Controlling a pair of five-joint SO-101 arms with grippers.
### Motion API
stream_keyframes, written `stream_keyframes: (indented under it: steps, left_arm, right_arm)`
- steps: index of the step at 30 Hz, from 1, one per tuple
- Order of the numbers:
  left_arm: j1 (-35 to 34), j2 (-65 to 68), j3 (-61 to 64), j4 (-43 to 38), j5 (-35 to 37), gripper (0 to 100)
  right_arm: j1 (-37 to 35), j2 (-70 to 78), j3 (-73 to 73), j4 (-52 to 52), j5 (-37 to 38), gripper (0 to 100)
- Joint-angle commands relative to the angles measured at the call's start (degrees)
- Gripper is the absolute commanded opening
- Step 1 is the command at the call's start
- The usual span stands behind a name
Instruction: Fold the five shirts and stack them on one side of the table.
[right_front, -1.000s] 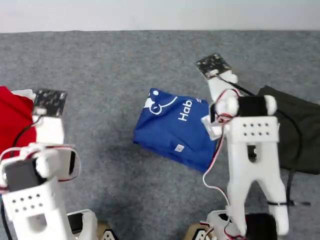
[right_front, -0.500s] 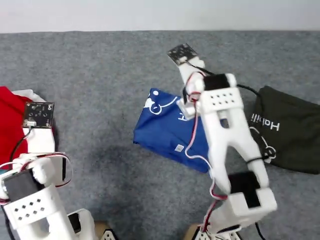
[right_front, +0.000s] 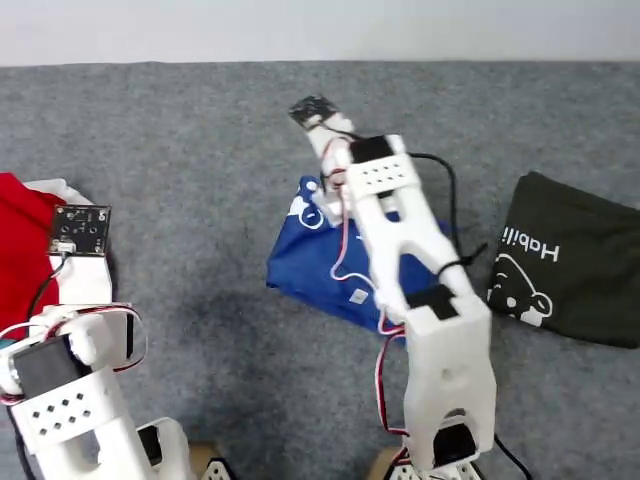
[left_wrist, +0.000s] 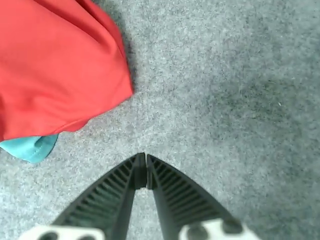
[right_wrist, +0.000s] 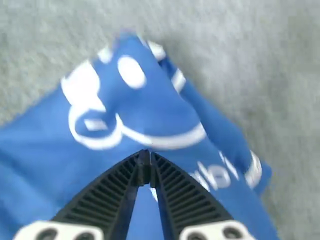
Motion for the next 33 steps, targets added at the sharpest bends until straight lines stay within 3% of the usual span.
stream_keyframes:
  steps: [1,13,23,27,33]
  left_arm:
    - [-0.26,-0.35,-0.31,-2.02,-0.62,0]
    - [-0.26,-0.26,-0.22,-2.20,-0.62,0]
    - [-0.26,-0.26,-0.13,-2.20,-0.62,0]
    - [-0.26,-0.26,-0.13,-2.20,-0.62,0]
    - [-0.26,-0.44,-0.13,-2.20,-0.62,0]
  right_arm:
    - [-3.30,4.18,-9.41,-1.01,0.09,0.9]
    - [-6.02,21.58,-34.81,1.19,7.12,0.9]
    - [-4.62,23.25,-53.36,21.49,7.30,0.9]
    - [-2.07,23.25,-59.16,30.73,7.12,1.0]
    - [5.85,23.08,-59.43,31.34,3.52,1.2]
